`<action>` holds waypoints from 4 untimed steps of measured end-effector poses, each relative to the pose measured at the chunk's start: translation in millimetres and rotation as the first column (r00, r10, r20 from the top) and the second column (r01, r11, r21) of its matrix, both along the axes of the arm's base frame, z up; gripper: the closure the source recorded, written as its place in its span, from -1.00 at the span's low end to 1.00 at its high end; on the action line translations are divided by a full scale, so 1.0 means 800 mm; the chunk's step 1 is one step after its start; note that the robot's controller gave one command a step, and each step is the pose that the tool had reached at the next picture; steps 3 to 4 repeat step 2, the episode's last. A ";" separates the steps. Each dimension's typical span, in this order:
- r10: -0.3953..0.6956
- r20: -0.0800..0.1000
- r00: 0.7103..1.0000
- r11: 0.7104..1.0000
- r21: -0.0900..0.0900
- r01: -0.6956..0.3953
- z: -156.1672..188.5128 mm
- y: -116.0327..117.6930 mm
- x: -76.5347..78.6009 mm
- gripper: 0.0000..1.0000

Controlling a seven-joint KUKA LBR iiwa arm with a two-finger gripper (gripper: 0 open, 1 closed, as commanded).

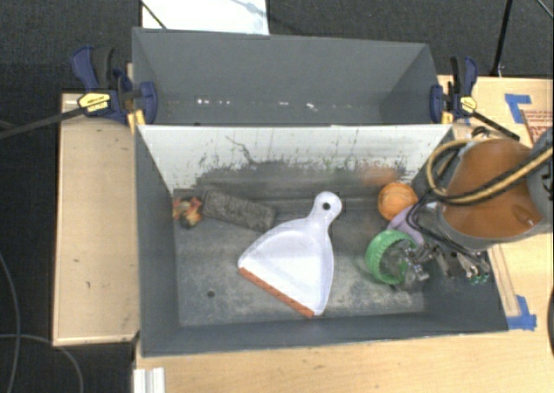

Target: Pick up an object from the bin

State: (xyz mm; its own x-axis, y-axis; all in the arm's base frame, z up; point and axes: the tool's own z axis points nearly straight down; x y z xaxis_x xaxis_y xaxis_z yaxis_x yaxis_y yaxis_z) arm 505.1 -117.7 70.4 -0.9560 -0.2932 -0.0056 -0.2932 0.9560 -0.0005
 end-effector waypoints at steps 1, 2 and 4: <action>0.002 -0.008 1.000 1.000 0.001 -0.002 0.008 0.002 -0.003 1.00; 0.001 -0.010 1.000 1.000 0.002 -0.001 0.035 0.003 -0.003 1.00; 0.001 -0.010 1.000 1.000 0.002 -0.001 0.035 0.003 -0.003 1.00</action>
Offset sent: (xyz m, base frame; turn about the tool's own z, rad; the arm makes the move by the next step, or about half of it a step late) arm 0.0000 -0.0001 0.0345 0.0000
